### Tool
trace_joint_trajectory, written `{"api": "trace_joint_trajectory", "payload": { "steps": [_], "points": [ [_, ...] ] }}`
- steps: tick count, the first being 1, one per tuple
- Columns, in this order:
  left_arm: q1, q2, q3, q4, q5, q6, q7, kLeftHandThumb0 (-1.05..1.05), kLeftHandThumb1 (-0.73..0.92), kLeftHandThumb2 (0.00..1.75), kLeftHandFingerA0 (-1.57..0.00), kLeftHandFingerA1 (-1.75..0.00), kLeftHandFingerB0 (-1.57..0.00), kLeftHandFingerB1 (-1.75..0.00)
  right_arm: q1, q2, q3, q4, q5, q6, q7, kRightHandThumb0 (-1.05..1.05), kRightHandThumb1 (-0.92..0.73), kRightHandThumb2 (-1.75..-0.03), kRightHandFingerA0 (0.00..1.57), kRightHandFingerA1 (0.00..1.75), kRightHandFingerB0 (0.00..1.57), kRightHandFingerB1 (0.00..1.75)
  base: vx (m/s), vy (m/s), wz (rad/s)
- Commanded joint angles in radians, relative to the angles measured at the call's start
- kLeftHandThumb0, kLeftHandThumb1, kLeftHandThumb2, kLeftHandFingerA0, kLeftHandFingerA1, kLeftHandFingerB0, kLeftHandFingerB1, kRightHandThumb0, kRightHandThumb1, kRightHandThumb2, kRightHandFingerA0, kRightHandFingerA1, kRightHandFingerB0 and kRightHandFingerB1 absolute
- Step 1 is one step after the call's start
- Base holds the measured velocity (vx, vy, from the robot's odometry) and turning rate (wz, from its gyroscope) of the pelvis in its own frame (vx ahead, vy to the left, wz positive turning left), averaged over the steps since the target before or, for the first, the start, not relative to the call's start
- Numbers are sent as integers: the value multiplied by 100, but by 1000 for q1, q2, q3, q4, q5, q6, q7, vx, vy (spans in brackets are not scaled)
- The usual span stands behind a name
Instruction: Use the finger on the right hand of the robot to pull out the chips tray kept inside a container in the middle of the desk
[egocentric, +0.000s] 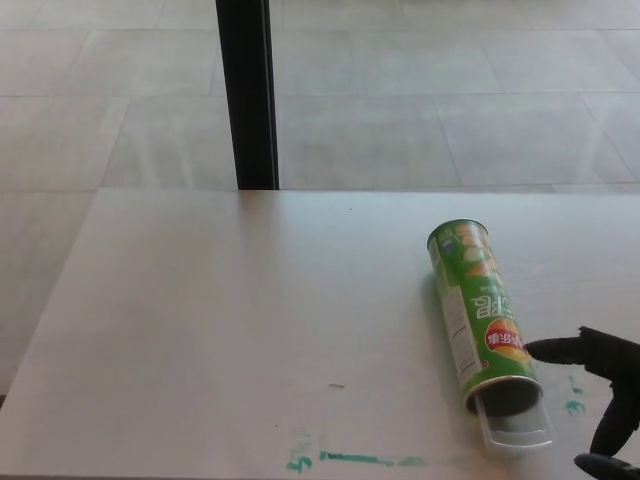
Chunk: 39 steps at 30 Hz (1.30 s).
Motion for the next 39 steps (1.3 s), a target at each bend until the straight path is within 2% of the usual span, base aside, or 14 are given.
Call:
{"api": "trace_joint_trajectory", "payload": {
  "steps": [1, 6, 8, 12, 17, 20, 21, 23, 26, 27, 29, 31, 35, 39],
  "points": [
    [-4, 29, 10, 6, -15, 8, -13, -47, 74, 62, -58, -64, -55, -55, -60, -37, 49, 65, -129, 15, 30, -12, -57, -57, 89, 97, 33, 38, 0, 0, 0],
    [-2, 34, 5, -1, -8, 11, -13, -47, 74, 62, -58, -64, -54, -54, -107, -61, 92, 107, -185, -5, 37, -17, -56, -57, 89, 98, 35, 38, 0, 0, 0],
    [-7, 32, 19, 5, -22, 23, -16, -47, 74, 62, -58, -66, -53, -55, -115, -75, 117, 115, -233, -21, 35, -22, -55, -58, 91, 87, 36, 38, 0, 0, 0],
    [-1, 34, 15, -1, -15, 15, -18, -48, 74, 62, -59, -67, -56, -57, -115, -86, 156, 131, -308, -44, 12, -16, -52, -55, 96, 87, 38, 37, 0, 0, 0],
    [-12, 30, 21, 10, -17, 20, -11, -47, 72, 61, -58, -63, -56, -54, -138, -91, 203, 178, -375, -61, 3, -15, -52, -56, 93, 101, 39, 40, 0, 0, 0],
    [-14, 30, 12, 8, -7, 15, -8, -47, 73, 61, -58, -64, -54, -54, -148, -77, 221, 175, -401, -46, 6, -14, -53, -55, 91, 100, 38, 38, 0, 0, 0],
    [-10, 32, 3, 0, 1, 7, -8, -48, 73, 62, -59, -65, -56, -55, -158, -68, 238, 177, -419, -45, 6, -14, -53, -55, 89, 107, 39, 38, 0, 0, 0],
    [-16, 30, 6, 6, -1, 19, 2, -47, 73, 62, -60, -65, -56, -55, -168, -65, 257, 193, -446, -59, -9, -15, -52, -55, 93, 96, 39, 38, 0, 0, 0],
    [-16, 27, 7, 8, -2, 18, 4, -47, 73, 62, -60, -66, -56, -55, -173, -68, 269, 206, -469, -69, -17, -15, -52, -55, 93, 98, 39, 39, 0, 0, 0],
    [-16, 28, 8, 8, -5, 19, 0, -47, 73, 61, -59, -65, -55, -54, -174, -66, 276, 212, -482, -67, -20, -14, -51, -55, 91, 105, 39, 39, 0, 0, 0],
    [-12, 31, 3, -1, -1, 6, -9, -49, 73, 62, -59, -65, -58, -55, -185, -69, 302, 258, -539, -76, -51, -15, -51, -55, 94, 107, 41, 40, 0, 0, 0],
    [-14, 32, 1, 0, 0, 9, -10, -48, 73, 62, -59, -65, -56, -55, -204, -71, 329, 278, -589, -44, -27, -19, -53, -55, 92, 106, 38, 39, 0, 0, 0],
    [-16, 31, 0, 1, -1, 14, -7, -48, 73, 61, -58, -63, -55, -54, -220, -49, 342, 311, -594, -34, -35, -21, -53, -57, 91, 104, 39, 41, 0, 0, 0],
    [-10, 31, -3, -4, -2, 4, -21, -48, 74, 62, -55, -64, -55, -56, -223, -14, 380, 352, -645, -37, -76, -20, -49, -54, 97, 107, 41, 42, 0, 0, 0]
  ]
}}
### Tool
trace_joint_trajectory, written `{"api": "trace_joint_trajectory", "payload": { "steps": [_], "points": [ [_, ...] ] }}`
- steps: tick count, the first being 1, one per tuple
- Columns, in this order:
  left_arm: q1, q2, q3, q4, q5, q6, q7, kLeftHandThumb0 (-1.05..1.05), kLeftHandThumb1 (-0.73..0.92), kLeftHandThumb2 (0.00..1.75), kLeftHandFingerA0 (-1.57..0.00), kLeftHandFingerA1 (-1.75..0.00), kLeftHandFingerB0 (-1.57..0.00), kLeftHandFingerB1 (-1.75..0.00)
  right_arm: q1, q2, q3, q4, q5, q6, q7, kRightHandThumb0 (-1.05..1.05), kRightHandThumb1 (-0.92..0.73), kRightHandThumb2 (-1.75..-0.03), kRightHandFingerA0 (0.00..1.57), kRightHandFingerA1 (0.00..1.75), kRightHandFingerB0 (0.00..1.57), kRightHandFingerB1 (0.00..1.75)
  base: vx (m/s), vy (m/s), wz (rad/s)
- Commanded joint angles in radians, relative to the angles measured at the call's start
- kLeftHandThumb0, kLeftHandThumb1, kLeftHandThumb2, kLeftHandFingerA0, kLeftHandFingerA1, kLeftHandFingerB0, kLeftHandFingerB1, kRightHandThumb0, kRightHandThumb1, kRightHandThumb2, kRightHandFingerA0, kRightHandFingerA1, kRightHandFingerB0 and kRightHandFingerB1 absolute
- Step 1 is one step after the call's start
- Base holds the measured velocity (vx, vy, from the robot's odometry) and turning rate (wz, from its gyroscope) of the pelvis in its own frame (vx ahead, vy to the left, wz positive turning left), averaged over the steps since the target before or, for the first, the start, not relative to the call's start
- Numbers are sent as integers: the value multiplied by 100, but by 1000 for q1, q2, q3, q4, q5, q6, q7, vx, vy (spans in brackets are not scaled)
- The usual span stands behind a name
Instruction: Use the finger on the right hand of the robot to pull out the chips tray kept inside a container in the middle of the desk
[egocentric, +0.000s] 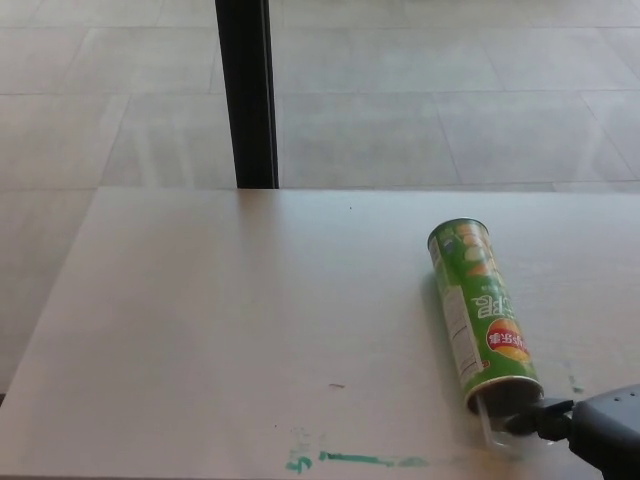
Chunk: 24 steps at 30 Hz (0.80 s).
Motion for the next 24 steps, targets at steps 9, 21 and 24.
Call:
{"api": "trace_joint_trajectory", "payload": {
  "steps": [9, 21, 24],
  "points": [
    [1, 30, -7, -5, -4, 10, -10, -47, 74, 62, -57, -64, -55, -55, 21, 12, 37, 38, -103, -24, -38, -25, -44, -63, 100, 115, 43, 47, 0, 0, 0],
    [4, 28, -1, 6, -9, 12, -5, -48, 73, 62, -58, -64, -56, -55, 114, -22, -14, -133, -75, -31, 40, -18, -52, -56, 94, 120, 46, 42, 0, 0, 0],
    [4, 31, -1, 3, -8, 13, -7, -48, 73, 62, -56, -63, -55, -54, 153, -32, -34, -186, -76, -36, 50, -25, -45, -65, 97, 115, 45, 48, 0, 0, 0]
  ]
}}
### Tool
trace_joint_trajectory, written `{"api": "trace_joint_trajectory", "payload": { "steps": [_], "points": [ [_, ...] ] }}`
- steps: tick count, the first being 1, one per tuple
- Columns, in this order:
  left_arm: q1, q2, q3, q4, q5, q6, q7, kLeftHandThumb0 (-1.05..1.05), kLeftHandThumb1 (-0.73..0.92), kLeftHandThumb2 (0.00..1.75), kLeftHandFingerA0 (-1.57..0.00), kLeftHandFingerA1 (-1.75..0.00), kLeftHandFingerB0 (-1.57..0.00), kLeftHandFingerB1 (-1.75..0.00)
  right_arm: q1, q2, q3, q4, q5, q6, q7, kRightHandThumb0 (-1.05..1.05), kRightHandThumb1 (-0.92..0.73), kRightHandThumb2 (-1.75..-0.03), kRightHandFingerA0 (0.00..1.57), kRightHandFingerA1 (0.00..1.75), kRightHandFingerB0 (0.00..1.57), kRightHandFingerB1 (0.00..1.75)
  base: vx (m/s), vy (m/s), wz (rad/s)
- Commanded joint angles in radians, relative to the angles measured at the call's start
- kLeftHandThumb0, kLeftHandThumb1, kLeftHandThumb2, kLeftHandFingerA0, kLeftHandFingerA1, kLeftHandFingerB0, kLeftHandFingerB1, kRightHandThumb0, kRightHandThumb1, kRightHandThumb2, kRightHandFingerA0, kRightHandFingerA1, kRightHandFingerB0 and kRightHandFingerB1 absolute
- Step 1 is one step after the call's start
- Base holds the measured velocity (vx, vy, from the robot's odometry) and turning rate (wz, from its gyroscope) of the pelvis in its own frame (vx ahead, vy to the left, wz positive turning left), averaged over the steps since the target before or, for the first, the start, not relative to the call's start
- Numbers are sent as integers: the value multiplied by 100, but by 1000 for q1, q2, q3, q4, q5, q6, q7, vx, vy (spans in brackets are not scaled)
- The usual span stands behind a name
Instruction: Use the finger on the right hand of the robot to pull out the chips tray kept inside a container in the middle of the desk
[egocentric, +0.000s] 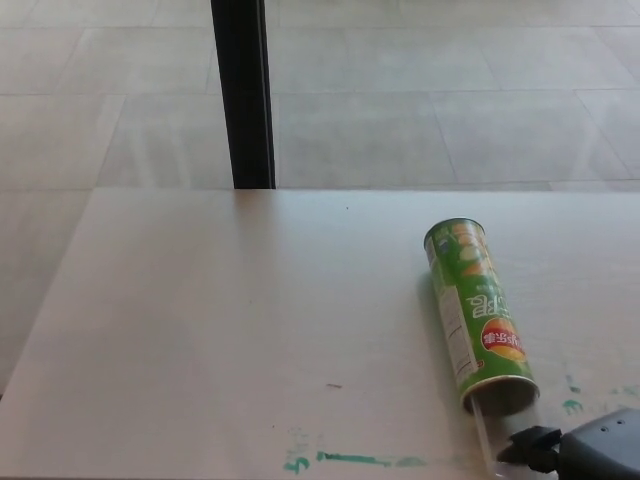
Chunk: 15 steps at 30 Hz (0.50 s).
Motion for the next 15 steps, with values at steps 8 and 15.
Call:
{"api": "trace_joint_trajectory", "payload": {
  "steps": [8, 15],
  "points": [
    [6, 29, 3, 5, -8, 16, 0, -48, 74, 62, -59, -67, -54, -55, 131, -39, -76, -99, 35, -43, 53, -16, -52, -55, 94, 119, 48, 43, 0, 0, 0],
    [10, 34, 1, 5, -6, 5, -14, -48, 74, 62, -58, -68, -56, -56, 191, -43, -94, -128, 27, -45, 74, -22, -48, -63, 99, 117, 46, 47, 0, 0, 0]
  ]
}}
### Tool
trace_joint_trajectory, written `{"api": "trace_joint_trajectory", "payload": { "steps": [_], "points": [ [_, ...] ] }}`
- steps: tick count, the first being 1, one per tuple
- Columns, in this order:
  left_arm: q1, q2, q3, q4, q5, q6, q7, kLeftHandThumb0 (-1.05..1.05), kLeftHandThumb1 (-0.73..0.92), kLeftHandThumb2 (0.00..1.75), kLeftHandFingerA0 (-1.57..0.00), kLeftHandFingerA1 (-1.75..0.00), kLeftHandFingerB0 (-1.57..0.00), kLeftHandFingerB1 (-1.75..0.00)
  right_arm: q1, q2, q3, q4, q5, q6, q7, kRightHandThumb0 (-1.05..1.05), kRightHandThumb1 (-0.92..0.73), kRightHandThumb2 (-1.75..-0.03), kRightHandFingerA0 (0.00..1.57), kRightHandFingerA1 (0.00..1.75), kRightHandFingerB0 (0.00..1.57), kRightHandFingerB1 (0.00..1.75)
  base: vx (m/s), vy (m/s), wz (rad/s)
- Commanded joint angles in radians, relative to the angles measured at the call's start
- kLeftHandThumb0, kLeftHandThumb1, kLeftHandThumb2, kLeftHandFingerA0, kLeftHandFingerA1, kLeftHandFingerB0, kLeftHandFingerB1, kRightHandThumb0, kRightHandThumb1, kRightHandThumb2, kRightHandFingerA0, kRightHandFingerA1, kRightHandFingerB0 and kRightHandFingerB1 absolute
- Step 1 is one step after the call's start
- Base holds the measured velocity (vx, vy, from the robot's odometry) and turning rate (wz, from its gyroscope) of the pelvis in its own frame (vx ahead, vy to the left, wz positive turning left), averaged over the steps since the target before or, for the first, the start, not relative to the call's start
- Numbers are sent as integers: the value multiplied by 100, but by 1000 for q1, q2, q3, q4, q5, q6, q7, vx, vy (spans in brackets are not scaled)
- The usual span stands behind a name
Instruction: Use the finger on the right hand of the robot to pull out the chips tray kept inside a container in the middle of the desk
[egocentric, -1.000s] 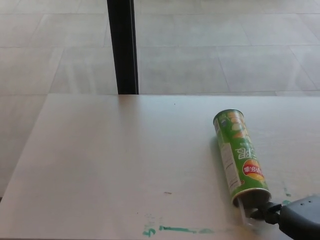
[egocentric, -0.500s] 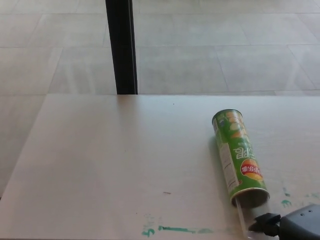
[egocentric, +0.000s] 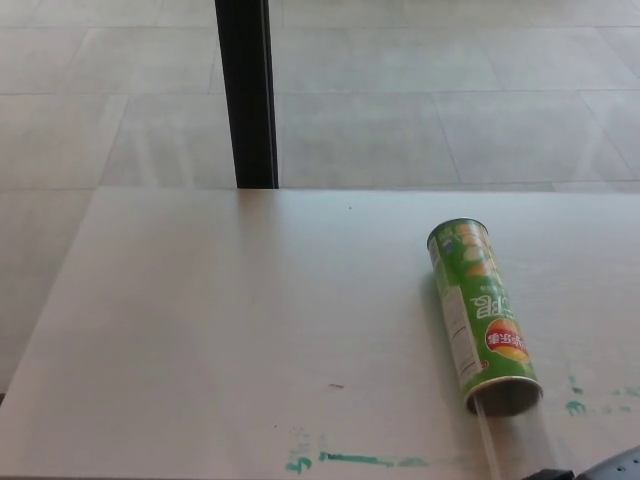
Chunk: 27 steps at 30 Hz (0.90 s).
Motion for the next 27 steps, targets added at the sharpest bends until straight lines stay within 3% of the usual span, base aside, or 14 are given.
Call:
{"api": "trace_joint_trajectory", "payload": {
  "steps": [1, 15, 20, 22, 23, 25, 26, 27],
  "points": [
    [8, 25, 0, 4, -6, 5, -14, -48, 74, 62, -58, -68, -56, -56, 36, -14, -18, -15, 6, -19, 30, -22, -48, -63, 99, 117, 46, 47, 0, 0, 0],
    [3, 23, -4, 9, -1, 6, 2, -47, 74, 62, -59, -65, -57, -54, 114, 13, -31, 4, 16, -34, 5, -14, -52, -56, 91, 122, 48, 44, 0, 0, 0],
    [7, 22, -3, 0, -6, 21, 3, -47, 74, 62, -58, -66, -56, -55, 124, 13, -36, -12, 8, -24, 10, -22, -48, -63, 96, 118, 43, 47, 0, 0, 0],
    [6, 19, -2, 13, -4, 17, 5, -48, 73, 62, -57, -64, -55, -54, 120, 19, -52, -18, 6, -24, -11, -15, -51, -55, 94, 120, 22, 36, 0, 0, 0],
    [6, 19, 0, 12, -8, 17, 2, -47, 73, 61, -57, -64, -56, -56, 117, 22, -57, -17, 6, -25, -19, -14, -51, -55, 95, 112, 9, 31, 0, 0, 0],
    [7, 19, 4, 12, -12, 14, -2, -47, 73, 61, -57, -64, -56, -56, 116, 28, -64, -20, 7, -23, -20, -14, -51, -55, 95, 112, 9, 31, 0, 0, 0],
    [8, 19, 1, 14, -8, 12, -2, -48, 73, 61, -58, -64, -58, -56, 115, 46, -84, -34, 18, -9, -34, -16, -45, -70, 93, 107, 0, 4, 0, 0, 0],
    [8, 18, 1, 15, -7, 12, 1, -47, 73, 62, -58, -63, -57, -55, 113, 53, -98, -38, 29, -17, -44, -11, -50, -55, 95, 104, 0, 0, 0, 0, 0]
  ]
}}
